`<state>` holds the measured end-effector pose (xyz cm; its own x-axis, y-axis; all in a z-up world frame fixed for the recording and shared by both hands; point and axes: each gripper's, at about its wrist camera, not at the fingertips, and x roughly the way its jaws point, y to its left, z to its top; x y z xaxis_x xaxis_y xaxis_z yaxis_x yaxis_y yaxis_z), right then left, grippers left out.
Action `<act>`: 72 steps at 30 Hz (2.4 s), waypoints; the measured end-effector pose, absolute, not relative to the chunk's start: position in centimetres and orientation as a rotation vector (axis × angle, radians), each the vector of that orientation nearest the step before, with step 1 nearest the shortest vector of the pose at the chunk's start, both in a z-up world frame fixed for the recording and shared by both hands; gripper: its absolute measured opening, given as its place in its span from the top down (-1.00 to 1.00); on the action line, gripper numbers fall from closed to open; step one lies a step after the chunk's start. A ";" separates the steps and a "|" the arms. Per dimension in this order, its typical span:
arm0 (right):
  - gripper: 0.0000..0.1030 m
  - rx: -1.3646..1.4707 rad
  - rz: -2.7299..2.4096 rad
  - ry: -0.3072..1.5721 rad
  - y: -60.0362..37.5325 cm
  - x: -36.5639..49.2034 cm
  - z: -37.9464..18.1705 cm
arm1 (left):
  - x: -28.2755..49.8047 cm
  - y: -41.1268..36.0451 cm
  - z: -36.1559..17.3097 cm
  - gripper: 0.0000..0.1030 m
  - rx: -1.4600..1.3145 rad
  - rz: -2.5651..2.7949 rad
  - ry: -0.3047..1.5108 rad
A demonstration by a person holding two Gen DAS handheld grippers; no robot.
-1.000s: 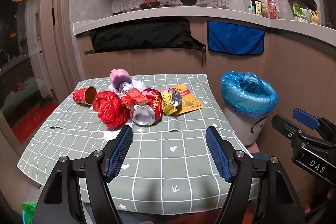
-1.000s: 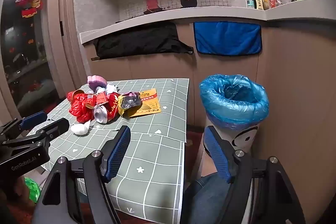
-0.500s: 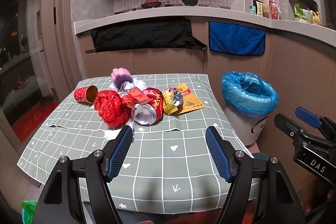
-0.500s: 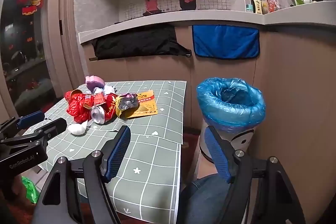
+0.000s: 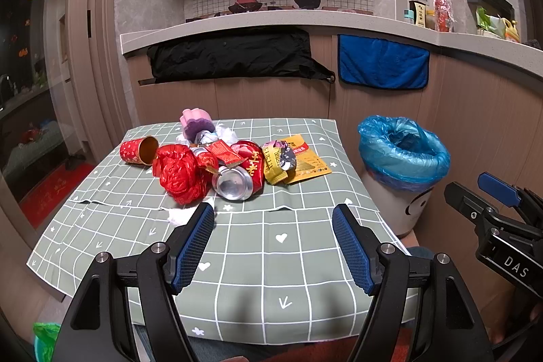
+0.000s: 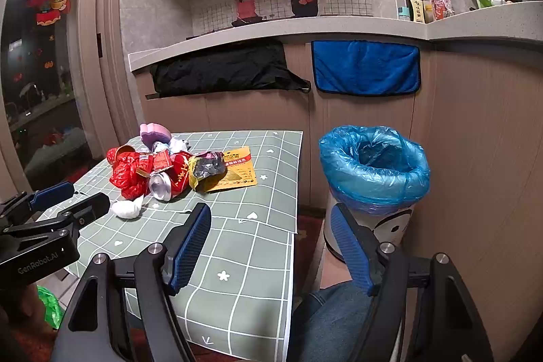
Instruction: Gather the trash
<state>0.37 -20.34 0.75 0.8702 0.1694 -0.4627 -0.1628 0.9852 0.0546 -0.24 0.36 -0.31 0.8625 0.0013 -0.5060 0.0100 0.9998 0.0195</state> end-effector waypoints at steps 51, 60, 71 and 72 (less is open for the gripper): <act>-0.37 0.018 0.194 0.496 -19.9 0.7 0.4 | -0.3 0.6 -0.7 -0.40 0.013 -0.006 0.531; -0.37 0.017 0.196 0.498 -19.9 0.7 0.3 | -0.3 0.2 -0.8 -0.40 0.011 -0.007 0.533; -0.37 -0.034 0.250 0.493 -18.6 3.1 1.1 | 2.0 0.7 -1.7 -0.40 -0.054 -0.021 0.597; -0.37 -0.038 0.258 0.491 -18.3 3.5 1.2 | 2.3 1.0 -1.7 -0.40 -0.060 -0.019 0.604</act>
